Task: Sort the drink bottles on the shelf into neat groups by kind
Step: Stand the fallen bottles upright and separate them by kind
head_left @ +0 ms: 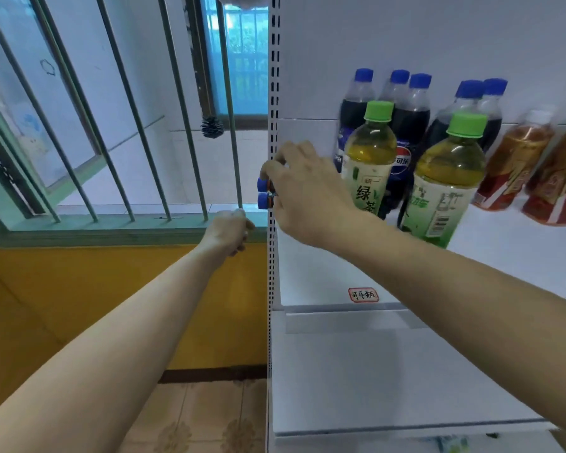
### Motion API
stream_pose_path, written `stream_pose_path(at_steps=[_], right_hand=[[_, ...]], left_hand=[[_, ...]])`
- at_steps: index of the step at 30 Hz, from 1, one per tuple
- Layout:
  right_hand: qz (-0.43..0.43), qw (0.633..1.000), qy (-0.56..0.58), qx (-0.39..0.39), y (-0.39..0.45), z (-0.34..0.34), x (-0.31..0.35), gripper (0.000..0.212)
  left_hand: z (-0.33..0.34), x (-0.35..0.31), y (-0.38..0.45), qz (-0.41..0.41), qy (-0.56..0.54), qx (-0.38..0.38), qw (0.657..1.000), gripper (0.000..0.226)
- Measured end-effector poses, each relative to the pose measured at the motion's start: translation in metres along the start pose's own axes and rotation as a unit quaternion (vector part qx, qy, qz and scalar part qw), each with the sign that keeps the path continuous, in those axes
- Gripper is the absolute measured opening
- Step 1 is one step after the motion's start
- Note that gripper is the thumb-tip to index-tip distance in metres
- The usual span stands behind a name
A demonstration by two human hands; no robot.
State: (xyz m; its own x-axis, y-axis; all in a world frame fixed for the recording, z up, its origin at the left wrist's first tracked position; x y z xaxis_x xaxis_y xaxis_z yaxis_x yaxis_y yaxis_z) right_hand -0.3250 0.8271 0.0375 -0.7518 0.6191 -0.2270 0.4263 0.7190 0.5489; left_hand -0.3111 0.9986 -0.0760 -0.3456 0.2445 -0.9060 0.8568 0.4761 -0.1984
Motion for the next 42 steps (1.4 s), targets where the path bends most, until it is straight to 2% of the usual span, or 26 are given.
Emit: stream_pose_path(at_steps=[3,8,10,13,17,20,22,26,30,36,40,42], right_hand=[[0.042,0.997,-0.015,0.066,0.011,0.035,0.002,0.048],[0.11,0.978,-0.073,0.163,0.032,0.075,0.001,0.045],[0.115,0.976,-0.094,0.161,0.037,0.081,0.001,0.04],[0.15,0.978,-0.09,0.112,0.041,0.072,0.0,0.04],[0.208,0.976,-0.055,0.036,0.054,0.035,-0.012,0.039],[0.274,0.96,0.02,-0.044,0.069,0.01,-0.031,0.031],[0.324,0.943,0.047,-0.064,0.08,0.0,-0.045,0.029],[0.391,0.915,0.077,-0.058,0.098,-0.013,-0.067,0.036],[0.439,0.894,0.076,-0.038,0.102,-0.026,-0.078,0.043],[0.454,0.89,-0.008,0.052,0.098,-0.03,-0.079,0.036],[0.437,0.891,-0.087,0.083,0.1,-0.031,-0.072,0.035],[0.401,0.895,-0.172,0.095,0.104,-0.032,-0.061,0.037]], left_hand=[[-0.011,-0.009,0.032,0.055,-0.006,-0.006,0.998,0.033],[0.003,-0.006,0.08,0.072,0.015,0.074,0.995,0.026],[0.009,-0.005,0.097,0.073,-0.007,0.116,0.991,0.026],[0.023,-0.01,0.115,0.041,-0.066,0.185,0.98,0.027],[0.037,-0.016,0.128,-0.083,-0.139,0.202,0.966,0.031],[0.04,-0.017,0.132,-0.113,-0.147,0.235,0.954,0.028],[0.04,-0.015,0.13,-0.114,-0.131,0.251,0.952,0.032],[0.044,-0.018,0.125,-0.114,-0.136,0.285,0.942,0.035],[0.052,-0.02,0.121,-0.115,-0.181,0.284,0.934,0.024],[0.065,-0.016,0.125,-0.065,-0.144,0.245,0.957,0.019],[0.07,-0.012,0.13,-0.06,-0.133,0.249,0.958,0.034],[0.071,-0.011,0.131,-0.068,-0.139,0.255,0.954,0.041]])
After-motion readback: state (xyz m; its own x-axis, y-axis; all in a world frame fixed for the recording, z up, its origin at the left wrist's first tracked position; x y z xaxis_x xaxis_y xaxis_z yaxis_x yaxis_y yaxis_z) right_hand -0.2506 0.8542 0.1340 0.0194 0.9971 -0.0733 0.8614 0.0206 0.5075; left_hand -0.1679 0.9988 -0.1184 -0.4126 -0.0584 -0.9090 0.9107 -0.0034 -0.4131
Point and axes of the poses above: each hand's wrist, its own y-axis towards the middle knuckle, its own z-axis out of the palm, x = y × z, the point moved 2 cm from there along y, towards the middle knuckle, and after that the axes turned 6 degrees about -z, right-handed, at the moved point
